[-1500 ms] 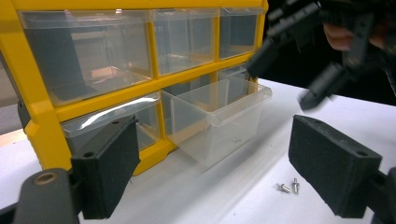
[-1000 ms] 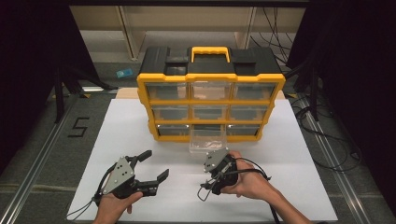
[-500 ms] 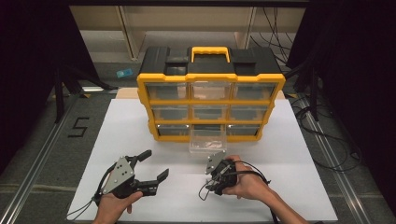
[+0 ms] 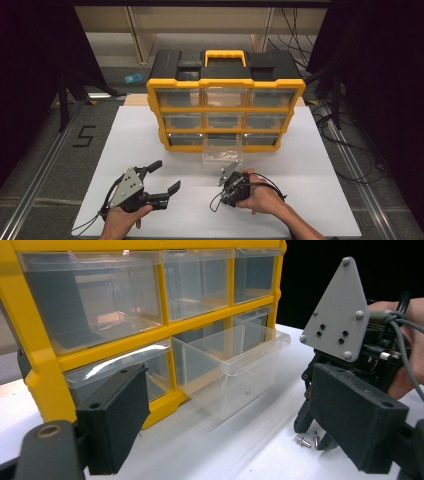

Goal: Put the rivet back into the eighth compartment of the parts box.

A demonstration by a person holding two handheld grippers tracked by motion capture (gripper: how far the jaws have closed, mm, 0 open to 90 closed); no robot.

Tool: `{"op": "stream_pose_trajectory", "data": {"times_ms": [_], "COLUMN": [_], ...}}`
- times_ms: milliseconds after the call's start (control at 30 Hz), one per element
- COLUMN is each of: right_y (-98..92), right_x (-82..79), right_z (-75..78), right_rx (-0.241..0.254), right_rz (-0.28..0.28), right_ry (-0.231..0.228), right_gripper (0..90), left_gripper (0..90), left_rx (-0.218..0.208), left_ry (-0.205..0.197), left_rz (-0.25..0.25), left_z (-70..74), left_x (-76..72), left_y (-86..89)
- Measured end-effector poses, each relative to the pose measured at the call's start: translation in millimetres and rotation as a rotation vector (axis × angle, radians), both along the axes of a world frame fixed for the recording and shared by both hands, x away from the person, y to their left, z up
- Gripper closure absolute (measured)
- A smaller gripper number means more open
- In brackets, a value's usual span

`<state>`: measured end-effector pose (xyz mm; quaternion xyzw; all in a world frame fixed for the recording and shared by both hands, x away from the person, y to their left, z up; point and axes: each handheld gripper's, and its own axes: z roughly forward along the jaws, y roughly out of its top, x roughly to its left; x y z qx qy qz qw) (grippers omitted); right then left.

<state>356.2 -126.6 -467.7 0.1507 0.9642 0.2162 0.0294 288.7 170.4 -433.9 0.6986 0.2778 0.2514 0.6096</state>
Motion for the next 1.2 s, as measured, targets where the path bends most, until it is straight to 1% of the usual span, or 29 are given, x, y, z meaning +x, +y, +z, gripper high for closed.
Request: {"op": "stream_pose_trajectory", "data": {"times_ms": [33,67,100,133,167,200,233,267,500,567,633,700,767,800,833,867,900,933,1033,1067,1100,1167,1200], "right_y": [0.0,-1.0,-1.0,-1.3,-1.3,-1.0,-1.0,-0.4,0.8,0.8,-0.2,-2.0,-3.6,-5.3,-5.3,-6.3,-6.3,-7.2,-8.3,-9.7,-9.7,-10.8,-11.9], "right_x": [0.0,0.7,0.7,0.9,0.9,0.7,0.7,0.1,-2.0,-2.3,-2.3,-1.6,-1.1,0.2,0.2,0.9,0.9,1.1,1.2,1.3,1.3,1.8,3.0], "right_z": [0.0,0.5,0.5,0.5,0.5,0.6,0.6,0.6,1.5,1.7,2.8,5.6,10.6,16.3,16.3,20.0,20.0,23.2,26.5,30.5,30.5,33.8,37.0], "right_rx": [0.000,-0.001,-0.001,-0.003,-0.003,-0.005,-0.005,-0.008,-0.016,-0.021,-0.023,-0.010,0.003,0.018,0.018,0.026,0.026,0.032,0.037,0.052,0.052,0.059,0.070], "right_rz": [0.000,-0.002,-0.002,-0.006,-0.006,0.006,0.006,0.012,0.017,0.025,0.031,0.037,0.028,0.026,0.026,0.029,0.029,0.025,0.022,0.022,0.022,0.024,0.033], "right_ry": [0.000,0.005,0.005,0.003,0.003,0.004,0.004,0.008,0.003,-0.008,0.000,0.000,-0.011,-0.032,-0.032,-0.049,-0.049,-0.066,-0.072,-0.069,-0.069,-0.078,-0.094], "right_gripper": [64.6,69.1,69.1,72.7,72.7,77.3,77.3,82.3,83.7,83.8,83.9,83.9,83.9,83.9,83.9,84.0,84.0,83.9,84.0,84.0,84.0,84.0,84.0], "left_gripper": [16.5,16.5,16.5,16.5,16.5,16.5,16.5,16.5,16.5,16.5,16.5,16.5,16.5,16.5,16.5,16.5,16.5,16.5,16.5,16.5,16.5,16.5,16.5], "left_rx": [0.000,-0.003,-0.003,-0.007,-0.007,-0.003,-0.003,-0.003,0.000,-0.008,-0.003,-0.004,-0.006,-0.003,-0.003,-0.004,-0.006,-0.005,-0.003,-0.006,-0.008,-0.004,-0.003], "left_ry": [0.000,0.001,0.001,0.003,0.003,-0.002,-0.002,-0.002,0.002,0.002,0.002,0.001,-0.001,-0.001,-0.001,0.000,-0.001,-0.003,0.001,0.002,0.000,-0.001,0.002], "left_rz": [0.000,-0.002,-0.002,-0.001,-0.001,0.000,0.000,0.000,-0.001,-0.001,-0.003,-0.003,-0.002,-0.002,-0.002,-0.002,-0.002,-0.004,-0.005,-0.004,-0.003,-0.003,-0.004], "left_z": [0.0,0.2,0.2,0.2,0.2,0.3,0.3,0.3,0.0,0.4,0.1,0.2,0.4,0.1,0.1,0.2,0.4,0.6,0.3,0.4,0.5,0.3,0.1], "left_x": [0.0,-0.5,-0.5,-0.5,-0.5,0.2,0.2,0.0,-0.4,-0.3,-0.2,-0.2,0.0,-0.1,-0.1,-0.2,-0.2,-0.3,-0.6,-0.6,-0.4,-0.2,-0.4], "left_y": [0.0,-0.5,-0.5,-0.4,-0.4,0.1,0.1,0.1,-0.2,-0.5,-0.4,-0.1,0.0,0.2,0.2,0.1,0.0,-0.5,-0.6,-0.5,-0.4,-0.4,-0.4]}}
